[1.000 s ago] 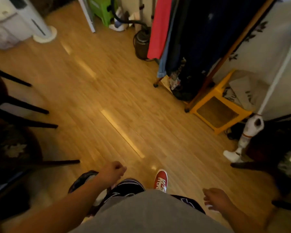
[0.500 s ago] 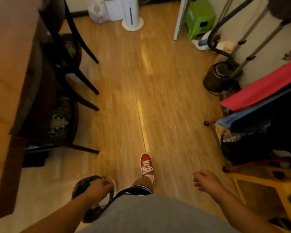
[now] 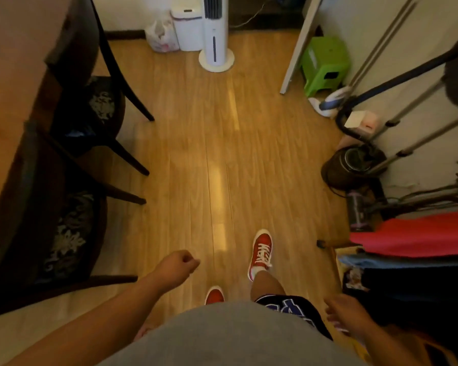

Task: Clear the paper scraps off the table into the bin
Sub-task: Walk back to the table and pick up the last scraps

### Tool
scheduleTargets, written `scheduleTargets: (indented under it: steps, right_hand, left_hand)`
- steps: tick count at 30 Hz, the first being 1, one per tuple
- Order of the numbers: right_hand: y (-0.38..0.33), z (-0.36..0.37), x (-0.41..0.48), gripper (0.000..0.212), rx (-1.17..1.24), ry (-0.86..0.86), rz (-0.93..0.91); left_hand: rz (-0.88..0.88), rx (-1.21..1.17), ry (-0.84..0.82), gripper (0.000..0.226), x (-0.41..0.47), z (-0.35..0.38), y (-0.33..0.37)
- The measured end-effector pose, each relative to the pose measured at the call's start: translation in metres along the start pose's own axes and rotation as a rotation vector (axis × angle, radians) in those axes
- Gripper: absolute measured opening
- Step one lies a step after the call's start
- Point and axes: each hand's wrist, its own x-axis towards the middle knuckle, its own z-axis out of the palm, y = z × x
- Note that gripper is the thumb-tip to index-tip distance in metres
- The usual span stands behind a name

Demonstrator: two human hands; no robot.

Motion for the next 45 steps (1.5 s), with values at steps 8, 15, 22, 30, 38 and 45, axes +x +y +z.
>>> scheduleTargets:
  steps: [8,15,22,30,38,45]
  right_hand:
    - [-0.138,-0.065,0.083,0.02,-0.232,-0.024,-0.082]
    - [-0.333,-0.051,0.118,0.02,-0.4,-0.136,-0.247]
    - [-0.52,0.044,0.107,0.017,-0.579,-0.245,-0.507]
    - [-0.666,0.132,0.086,0.018,-0.674,-0.267,-0.566]
    - [-0.771,0.141,0.071,0.026,-0.773,-0.19,-0.521]
    - [-0.887,0.194,0.026,0.018,-0.931,-0.295,-0.791]
  left_hand:
    - [-0.02,-0.107,0.061,0.02,0.075,-0.035,0.112]
    - [-0.246,-0.29,0.176,0.031,0.1,-0.075,0.101]
    - [-0.423,-0.397,0.215,0.023,0.127,-0.12,0.068]
    - [-0.42,-0.499,0.253,0.03,0.2,-0.25,0.061]
    - [-0.319,-0.534,0.321,0.016,0.255,-0.392,0.115]
    - [-0.135,-0.557,0.423,0.019,0.266,-0.494,0.178]
